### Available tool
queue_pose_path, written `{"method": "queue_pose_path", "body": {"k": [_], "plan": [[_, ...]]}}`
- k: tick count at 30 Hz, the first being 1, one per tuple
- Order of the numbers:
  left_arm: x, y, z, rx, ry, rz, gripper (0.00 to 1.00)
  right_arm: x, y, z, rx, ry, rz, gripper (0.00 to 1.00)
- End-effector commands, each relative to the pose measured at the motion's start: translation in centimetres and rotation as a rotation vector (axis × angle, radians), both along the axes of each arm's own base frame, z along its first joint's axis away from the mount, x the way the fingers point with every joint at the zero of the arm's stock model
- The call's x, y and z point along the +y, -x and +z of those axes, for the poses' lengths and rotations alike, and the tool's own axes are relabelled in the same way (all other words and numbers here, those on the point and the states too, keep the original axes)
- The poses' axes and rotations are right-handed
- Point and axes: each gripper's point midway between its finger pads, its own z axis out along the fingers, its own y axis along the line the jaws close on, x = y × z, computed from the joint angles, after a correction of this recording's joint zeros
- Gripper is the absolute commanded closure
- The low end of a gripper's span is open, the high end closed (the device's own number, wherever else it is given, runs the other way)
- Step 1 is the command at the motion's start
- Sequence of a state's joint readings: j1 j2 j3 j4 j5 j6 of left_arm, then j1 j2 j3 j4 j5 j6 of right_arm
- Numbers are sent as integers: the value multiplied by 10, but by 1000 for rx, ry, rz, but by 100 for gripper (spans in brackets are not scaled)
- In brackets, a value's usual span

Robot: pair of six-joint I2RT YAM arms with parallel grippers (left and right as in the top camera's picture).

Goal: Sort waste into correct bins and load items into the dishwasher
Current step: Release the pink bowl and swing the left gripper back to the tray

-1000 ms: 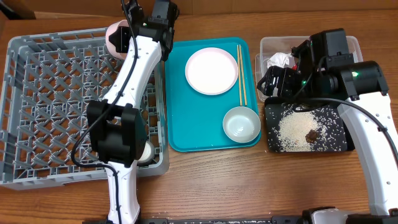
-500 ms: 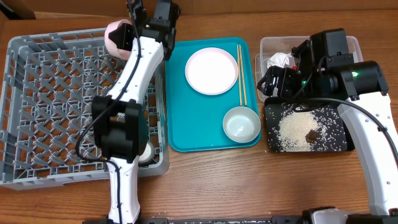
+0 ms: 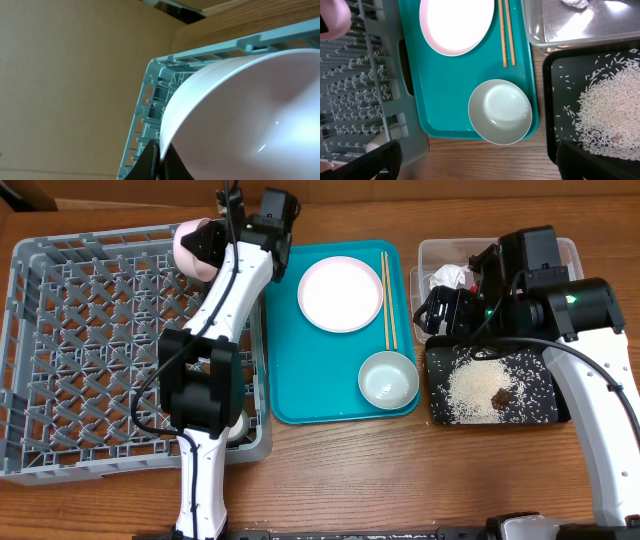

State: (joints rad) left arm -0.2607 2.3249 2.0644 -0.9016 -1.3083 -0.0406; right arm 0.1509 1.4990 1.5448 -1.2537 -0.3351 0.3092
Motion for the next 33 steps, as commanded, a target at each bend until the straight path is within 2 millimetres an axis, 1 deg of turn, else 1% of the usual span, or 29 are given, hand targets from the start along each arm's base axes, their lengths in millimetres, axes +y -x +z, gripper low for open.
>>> {"method": "queue_pose_path", "body": {"k": [1,2,4,6,9,13,17,19,22,24,26,27,28,31,33], "plan": [[-15,-4,-5,27,16,-40,92,-1,-2,6,-25,4,3,0],[-17,-4,-5,28,15,-44,87,-1,-2,6,-25,4,3,0],[-21,-4,-5,29,15,-52,66,-1,-2,6,-25,4,3,0],[-24,-3,-5,30,15,-57,52,-1,-2,6,-25,4,3,0],[-27,-2,-5,40,11,-63,42,-1,-2,6,-25,4,3,0],[-30,1,-6,68,3,-71,35,-1,-2,6,-25,4,3,0],[-37,6,-5,104,-7,-86,32,-1,-2,6,-25,4,3,0],[-44,10,-8,140,12,-109,31,-1,-2,6,-25,4,3,0],[-57,18,-20,194,90,-145,29,-1,-2,6,-25,4,3,0],[-61,22,-26,206,133,-150,27,-1,-2,6,-25,4,3,0],[-65,27,-36,235,191,-155,19,-1,-2,6,-25,4,3,0],[-68,31,-45,272,235,-163,9,-1,-2,6,-25,4,3,0],[-70,33,-48,284,255,-163,4,-1,-2,6,-25,4,3,0],[-72,41,-49,289,306,-149,2,-1,-2,6,-25,4,3,0],[-74,44,-44,273,340,-151,1,-1,-2,6,-25,4,3,0]]}}
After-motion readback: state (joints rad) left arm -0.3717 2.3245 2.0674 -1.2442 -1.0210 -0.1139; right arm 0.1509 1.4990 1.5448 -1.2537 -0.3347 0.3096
